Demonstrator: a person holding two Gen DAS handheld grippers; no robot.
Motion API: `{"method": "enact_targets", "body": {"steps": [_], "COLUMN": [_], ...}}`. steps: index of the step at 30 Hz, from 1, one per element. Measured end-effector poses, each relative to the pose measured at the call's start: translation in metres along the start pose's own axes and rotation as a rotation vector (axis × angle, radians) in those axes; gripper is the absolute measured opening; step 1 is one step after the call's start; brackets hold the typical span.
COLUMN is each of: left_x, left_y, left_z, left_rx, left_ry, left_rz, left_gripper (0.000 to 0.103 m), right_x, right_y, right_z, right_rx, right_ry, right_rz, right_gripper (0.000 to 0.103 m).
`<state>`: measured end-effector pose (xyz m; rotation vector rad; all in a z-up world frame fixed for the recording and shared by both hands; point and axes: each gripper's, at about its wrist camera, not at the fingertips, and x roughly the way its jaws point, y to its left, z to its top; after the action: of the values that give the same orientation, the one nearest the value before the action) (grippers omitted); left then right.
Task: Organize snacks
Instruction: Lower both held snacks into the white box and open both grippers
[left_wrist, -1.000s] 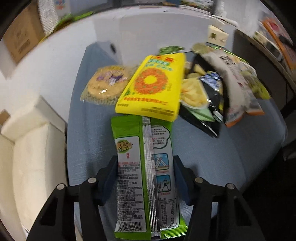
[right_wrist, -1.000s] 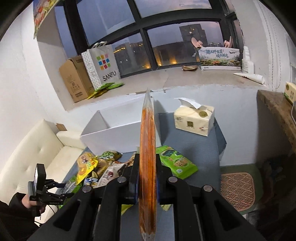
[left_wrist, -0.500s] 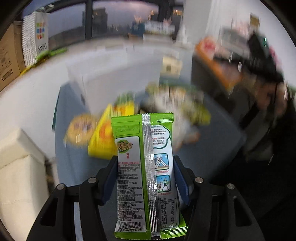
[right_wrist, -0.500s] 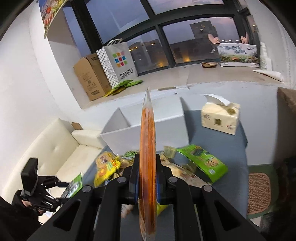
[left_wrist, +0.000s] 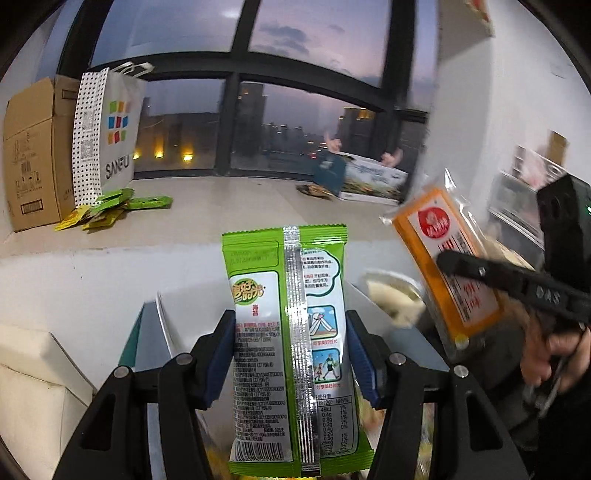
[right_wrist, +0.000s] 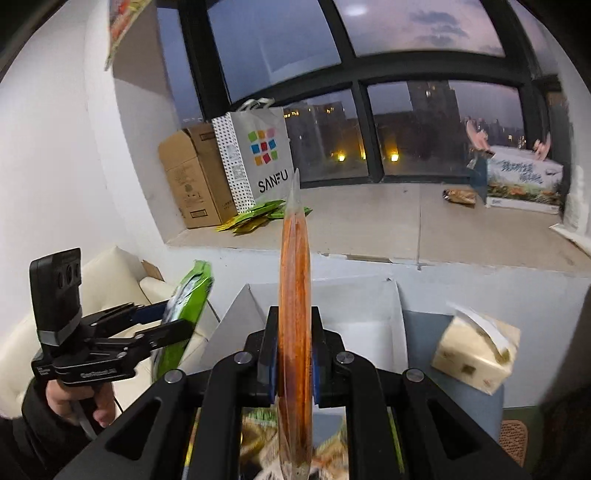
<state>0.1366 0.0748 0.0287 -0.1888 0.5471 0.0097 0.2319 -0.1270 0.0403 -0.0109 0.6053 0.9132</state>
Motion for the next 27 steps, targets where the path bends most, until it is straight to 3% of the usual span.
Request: {"method": "enact_targets", "body": {"steps": [6,10,12,14,15,16,18,19,20,23,27], "left_x": [0.055,0.089,0.102,0.111,0.115,0.119,0.126,0.129,0.13,0.125,0.11], "left_y": [0.021,0.031,0.035,0.037,0.04,0.042,0.051,0.054,0.056,0.057,0.063], "left_z": [0.034,0.045,0.047,0.046,0.044,0.043,0.039,0.038,0.035,0.029,0.022], "left_rx": [-0.022,-0.029,-0.03,-0.037,-0.05,-0.064,-0.096,-0.1,-0.095,-0.069,-0.084], "left_ry": [0.028,0.059,0.078,0.085,0.085,0.092,0.117,0.132,0.142,0.138,0.109], "left_rz": [0.032,0.066,0.073,0.074,0.09,0.1,0.109,0.106,0.099,0.13,0.092], "left_gripper": [0.062,0.062,0.064,0.071,0.082,0.102,0.103,0.103,0.103,0.103,0.103], "right_x": [0.069,0.103,0.116,0.126,0.132,0.138,0.145,0.144,0.142,0.128,0.114], "right_y": [-0.017,-0.031,-0.037,-0.042,-0.045,-0.047,-0.052,-0.054,-0.055,-0.061,-0.069], "right_z": [0.032,0.039,0.041,0.042,0.041,0.041,0.038,0.035,0.034,0.03,0.026], "right_rx": [-0.013,-0.015,-0.012,-0.014,-0.014,-0.012,-0.006,-0.004,-0.004,0.008,0.059], "right_ry": [0.054,0.111,0.123,0.134,0.148,0.163,0.197,0.198,0.183,0.154,0.169], "right_rz": [-0.026,-0.097,-0.091,-0.114,-0.131,-0.134,-0.134,-0.158,-0.184,-0.188,-0.186], "right_gripper": [0.013,0.013,0.013,0.014,0.014,0.017,0.062,0.096,0.103,0.103,0.103]}}
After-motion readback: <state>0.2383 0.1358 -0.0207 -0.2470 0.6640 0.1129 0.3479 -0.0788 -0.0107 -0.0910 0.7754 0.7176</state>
